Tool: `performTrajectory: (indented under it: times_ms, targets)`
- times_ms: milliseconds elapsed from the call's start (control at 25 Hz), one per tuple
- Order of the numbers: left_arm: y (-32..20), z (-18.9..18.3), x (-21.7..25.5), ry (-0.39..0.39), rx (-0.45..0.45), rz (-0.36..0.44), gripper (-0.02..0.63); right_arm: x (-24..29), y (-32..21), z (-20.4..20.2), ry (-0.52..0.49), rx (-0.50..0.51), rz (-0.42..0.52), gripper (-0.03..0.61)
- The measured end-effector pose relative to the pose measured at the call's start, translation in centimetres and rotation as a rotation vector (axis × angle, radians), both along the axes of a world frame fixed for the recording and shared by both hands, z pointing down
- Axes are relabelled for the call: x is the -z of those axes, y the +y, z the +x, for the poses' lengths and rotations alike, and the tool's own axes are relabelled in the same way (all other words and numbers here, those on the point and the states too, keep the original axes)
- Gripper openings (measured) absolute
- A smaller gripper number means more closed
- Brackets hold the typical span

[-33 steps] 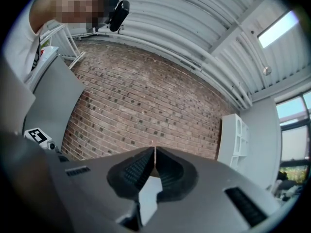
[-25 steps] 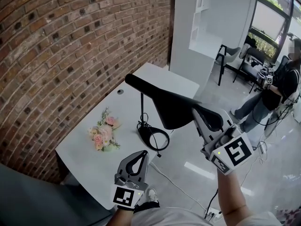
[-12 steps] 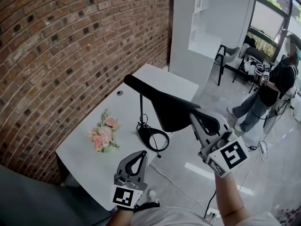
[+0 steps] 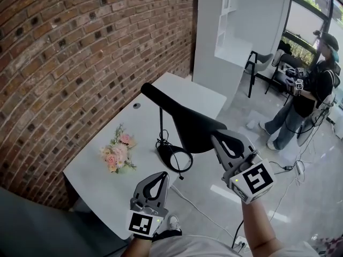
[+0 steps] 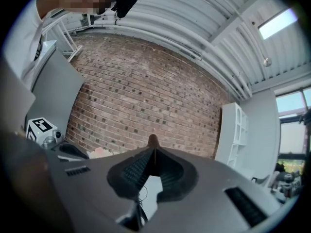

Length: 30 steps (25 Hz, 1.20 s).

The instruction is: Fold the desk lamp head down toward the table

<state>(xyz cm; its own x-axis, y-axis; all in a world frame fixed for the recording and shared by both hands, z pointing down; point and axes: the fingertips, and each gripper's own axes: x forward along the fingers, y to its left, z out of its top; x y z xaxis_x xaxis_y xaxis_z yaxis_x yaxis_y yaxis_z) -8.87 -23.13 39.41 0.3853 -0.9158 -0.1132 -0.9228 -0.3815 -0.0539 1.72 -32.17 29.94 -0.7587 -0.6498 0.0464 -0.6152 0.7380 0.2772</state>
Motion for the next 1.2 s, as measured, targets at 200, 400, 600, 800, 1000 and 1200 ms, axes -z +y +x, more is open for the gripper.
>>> performTrajectory:
  times_ms: [200, 400, 600, 800, 1000, 1200]
  targets:
    - [0.1, -0.1, -0.2, 0.004, 0.003, -0.006, 0.008, -2.0, -0.3, -0.2, 0.009, -0.009, -0.042, 0.021]
    - [0.0, -0.3, -0.3, 0.002, 0.002, -0.005, 0.008, -3.4, -0.5, -0.1, 0.029, -0.015, -0.059, 0.022]
    - [-0.1, -0.6, -0.6, 0.001, 0.001, -0.014, 0.008, -4.6, -0.6, -0.4, 0.084, -0.032, -0.046, 0.022]
    - [-0.2, -1.0, -0.7, 0.000, -0.004, -0.017, 0.008, -5.9, -0.7, -0.9, 0.100, -0.035, -0.065, 0.023]
    - [-0.5, -1.4, -1.0, -0.010, 0.002, -0.026, 0.008, -7.5, -1.0, -1.0, 0.114, -0.034, -0.094, 0.021]
    - [-1.1, -1.8, -1.3, -0.019, -0.001, -0.032, 0.008, -8.9, -1.3, -1.4, 0.121, -0.033, -0.122, 0.023]
